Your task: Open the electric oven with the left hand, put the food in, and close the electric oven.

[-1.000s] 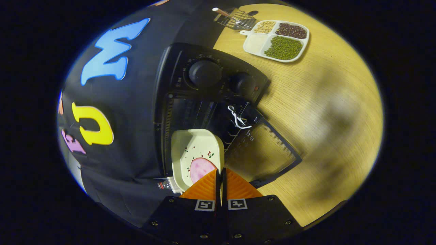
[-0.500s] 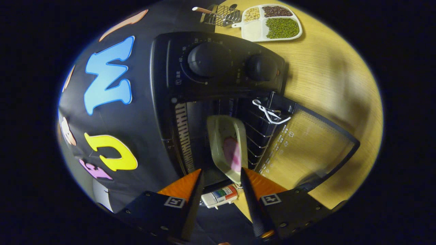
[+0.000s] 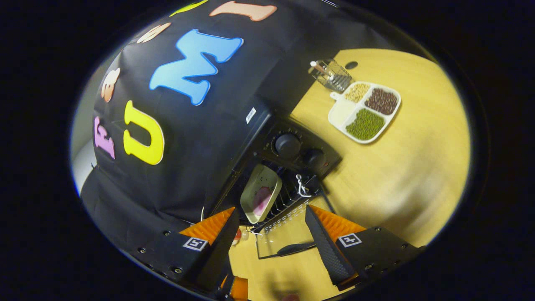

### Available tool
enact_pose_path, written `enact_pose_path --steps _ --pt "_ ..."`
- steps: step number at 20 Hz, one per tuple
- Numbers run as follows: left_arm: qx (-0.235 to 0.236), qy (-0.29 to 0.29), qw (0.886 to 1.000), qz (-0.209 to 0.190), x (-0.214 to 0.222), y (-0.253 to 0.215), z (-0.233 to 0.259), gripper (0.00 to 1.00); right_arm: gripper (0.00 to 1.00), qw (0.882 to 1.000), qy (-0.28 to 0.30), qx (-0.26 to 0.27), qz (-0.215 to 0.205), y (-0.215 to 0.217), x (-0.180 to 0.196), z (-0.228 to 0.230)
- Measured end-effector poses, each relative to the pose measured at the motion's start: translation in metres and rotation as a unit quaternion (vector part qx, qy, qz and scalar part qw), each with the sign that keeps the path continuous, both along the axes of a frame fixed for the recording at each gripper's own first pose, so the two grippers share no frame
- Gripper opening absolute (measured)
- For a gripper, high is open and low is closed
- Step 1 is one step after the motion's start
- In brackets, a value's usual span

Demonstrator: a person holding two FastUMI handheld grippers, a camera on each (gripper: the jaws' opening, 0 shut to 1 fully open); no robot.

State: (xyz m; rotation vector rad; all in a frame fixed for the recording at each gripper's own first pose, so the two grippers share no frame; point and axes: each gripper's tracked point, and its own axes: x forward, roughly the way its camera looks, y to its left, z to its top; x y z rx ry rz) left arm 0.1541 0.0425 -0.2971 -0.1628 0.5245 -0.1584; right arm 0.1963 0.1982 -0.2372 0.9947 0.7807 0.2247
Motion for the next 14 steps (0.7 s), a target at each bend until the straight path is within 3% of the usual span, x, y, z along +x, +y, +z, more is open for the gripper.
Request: enact_pose_path --steps 3,6,10,14 --pt "-0.003 0.031 0.999 -0.034 0.004 -0.040 -0.032 0.95 0.97 0.996 -0.028 -0.082 0.013 -0.037 -0.018 -0.004" --pt "-0.019 0.062 0.996 -0.065 0.005 -0.075 -0.059 0.98 0.98 0.984 -0.058 -0.170 0.019 -0.078 -0.039 -0.005" --pt "-0.023 0.092 0.993 -0.076 0.022 -0.103 -0.087 0.98 0.98 0.944 -0.087 -0.317 0.011 -0.146 -0.064 -0.010" --pt "-0.007 0.116 0.991 -0.065 0.035 -0.113 -0.109 0.98 0.98 0.903 -0.121 -0.412 -0.008 -0.194 -0.086 0.012"
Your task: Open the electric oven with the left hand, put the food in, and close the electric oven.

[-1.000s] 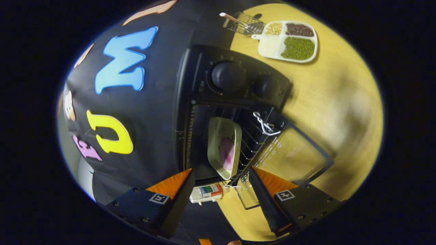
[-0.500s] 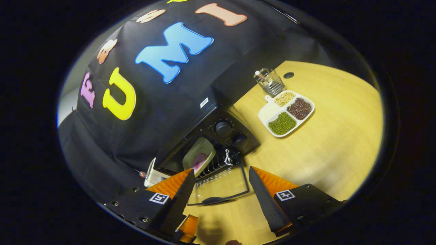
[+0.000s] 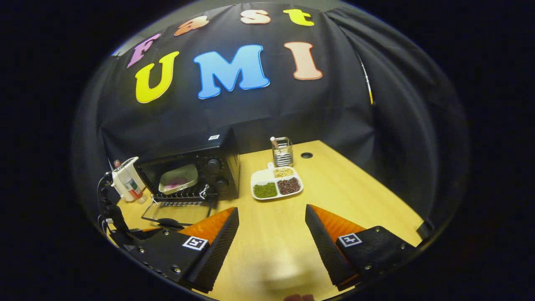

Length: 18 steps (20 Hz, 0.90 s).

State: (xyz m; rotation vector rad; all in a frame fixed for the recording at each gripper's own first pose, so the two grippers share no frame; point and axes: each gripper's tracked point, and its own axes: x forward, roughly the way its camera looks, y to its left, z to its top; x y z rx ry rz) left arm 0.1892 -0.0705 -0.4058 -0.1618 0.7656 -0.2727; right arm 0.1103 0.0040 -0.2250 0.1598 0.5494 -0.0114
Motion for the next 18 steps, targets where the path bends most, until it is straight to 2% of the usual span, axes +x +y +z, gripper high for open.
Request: enact_pose_path --steps 3,4,6,8,10,11,13,14,15,16,17,18 --pt "0.015 -0.014 1.000 0.017 0.002 0.001 0.002 0.92 0.97 0.999 -0.002 -0.052 0.000 -0.022 -0.011 0.001" --pt "0.014 -0.018 0.999 0.025 0.006 0.001 0.005 0.95 0.98 0.998 0.002 -0.060 0.001 -0.026 -0.012 0.000" --pt "0.003 -0.011 0.999 0.046 0.008 0.005 0.012 0.99 0.98 0.998 0.002 -0.057 0.004 -0.024 -0.012 0.001" --pt "-0.005 -0.022 0.998 0.059 0.011 0.008 0.030 0.95 0.98 0.999 -0.003 -0.048 0.007 -0.022 -0.014 0.001" --pt "-0.003 -0.052 0.997 0.054 0.016 0.009 0.054 0.95 0.98 0.999 0.003 -0.043 0.015 -0.018 -0.015 -0.004" --pt "0.003 -0.069 0.996 0.048 0.019 0.010 0.066 0.98 0.98 0.999 0.008 -0.040 0.018 -0.015 -0.015 -0.008" --pt "0.013 -0.100 0.994 0.038 0.024 0.009 0.085 0.94 0.98 0.999 0.006 -0.037 0.022 -0.015 -0.013 -0.006" --pt "0.015 -0.115 0.993 0.035 0.031 0.009 0.095 0.98 0.98 0.999 0.004 -0.036 0.023 -0.015 -0.011 -0.005" --pt "0.018 -0.131 0.991 0.032 0.043 0.011 0.107 0.95 0.98 0.999 0.004 -0.035 0.024 -0.012 -0.008 -0.006" --pt "0.022 -0.149 0.988 0.029 0.056 0.011 0.118 0.99 0.98 0.999 0.005 -0.034 0.026 -0.010 -0.006 -0.008" --pt "0.031 -0.173 0.984 0.026 0.072 0.012 0.132 0.94 0.98 0.999 0.007 -0.032 0.029 -0.007 -0.005 -0.010" --pt "0.045 -0.196 0.979 0.025 0.087 0.016 0.146 0.98 0.98 0.999 0.011 -0.030 0.032 -0.005 -0.003 -0.012"
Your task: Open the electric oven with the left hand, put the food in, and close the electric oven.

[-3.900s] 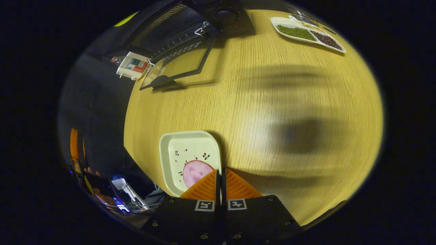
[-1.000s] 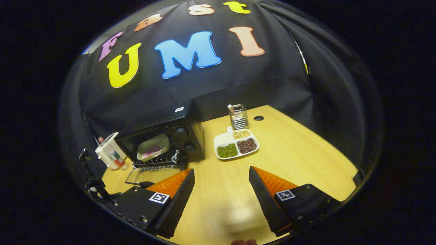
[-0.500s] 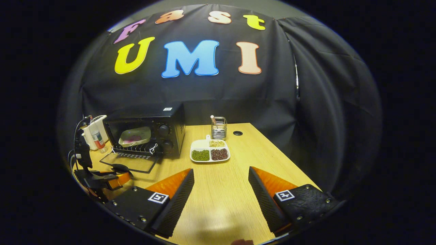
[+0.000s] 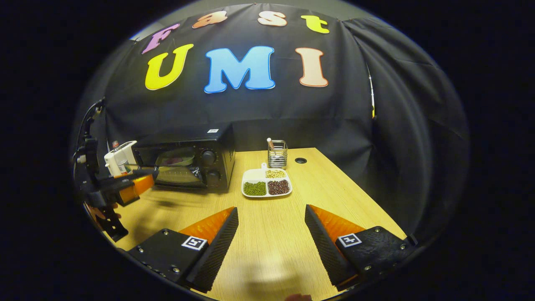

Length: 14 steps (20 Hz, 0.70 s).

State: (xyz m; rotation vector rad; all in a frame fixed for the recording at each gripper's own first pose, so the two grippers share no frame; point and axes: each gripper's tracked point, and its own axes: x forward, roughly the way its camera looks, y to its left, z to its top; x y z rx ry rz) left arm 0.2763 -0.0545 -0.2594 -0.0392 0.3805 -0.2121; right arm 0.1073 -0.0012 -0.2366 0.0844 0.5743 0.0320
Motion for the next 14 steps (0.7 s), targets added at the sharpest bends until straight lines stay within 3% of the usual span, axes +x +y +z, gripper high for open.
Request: enact_pose_path --steps 3,5,10,14 --pt "0.011 -0.079 0.997 0.005 0.034 0.010 0.062 0.98 0.98 1.000 -0.010 0.005 -0.001 -0.001 -0.001 0.009" --pt "0.004 -0.109 0.994 0.014 0.027 0.015 0.104 0.95 0.98 1.000 -0.026 0.014 -0.002 -0.004 0.002 0.023" --pt "-0.004 -0.152 0.988 0.039 -0.048 0.016 0.169 0.96 0.98 0.994 -0.105 0.025 0.011 -0.023 0.001 0.091" --pt "-0.006 -0.160 0.984 0.082 -0.126 0.011 0.208 0.98 0.98 0.987 -0.156 -0.013 0.034 -0.047 -0.014 0.149"
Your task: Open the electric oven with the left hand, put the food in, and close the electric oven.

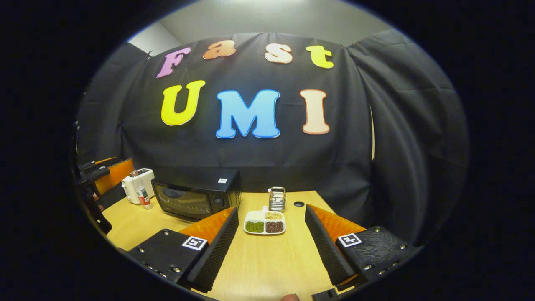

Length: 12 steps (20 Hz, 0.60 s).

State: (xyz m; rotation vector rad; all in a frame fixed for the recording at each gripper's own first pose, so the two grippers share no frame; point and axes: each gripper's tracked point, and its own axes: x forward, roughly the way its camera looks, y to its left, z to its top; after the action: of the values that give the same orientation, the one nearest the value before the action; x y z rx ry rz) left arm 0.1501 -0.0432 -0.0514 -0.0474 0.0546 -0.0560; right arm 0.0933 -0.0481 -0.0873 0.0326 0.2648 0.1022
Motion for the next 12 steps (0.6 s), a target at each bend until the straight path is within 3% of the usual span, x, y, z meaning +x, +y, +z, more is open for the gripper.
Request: enact_pose_path --steps 3,6,7,8,12 --pt "-0.003 -0.008 1.000 0.016 -0.050 -0.008 0.026 0.98 0.98 0.998 -0.053 -0.002 0.020 -0.001 -0.021 0.040" --pt "-0.008 -0.007 1.000 0.007 -0.086 -0.020 0.037 0.98 0.98 0.997 -0.075 -0.008 0.029 0.002 -0.043 0.058" --pt "-0.014 -0.007 1.000 0.000 -0.095 -0.024 0.039 0.98 0.90 0.996 -0.076 -0.005 0.036 0.008 -0.050 0.061" --pt "-0.018 -0.011 1.000 -0.007 -0.102 -0.028 0.043 0.98 0.97 0.996 -0.075 -0.004 0.039 0.011 -0.055 0.063" --pt "-0.017 -0.016 0.999 -0.028 -0.118 -0.032 0.047 0.98 0.95 0.996 -0.084 0.005 0.014 0.004 -0.068 0.075"
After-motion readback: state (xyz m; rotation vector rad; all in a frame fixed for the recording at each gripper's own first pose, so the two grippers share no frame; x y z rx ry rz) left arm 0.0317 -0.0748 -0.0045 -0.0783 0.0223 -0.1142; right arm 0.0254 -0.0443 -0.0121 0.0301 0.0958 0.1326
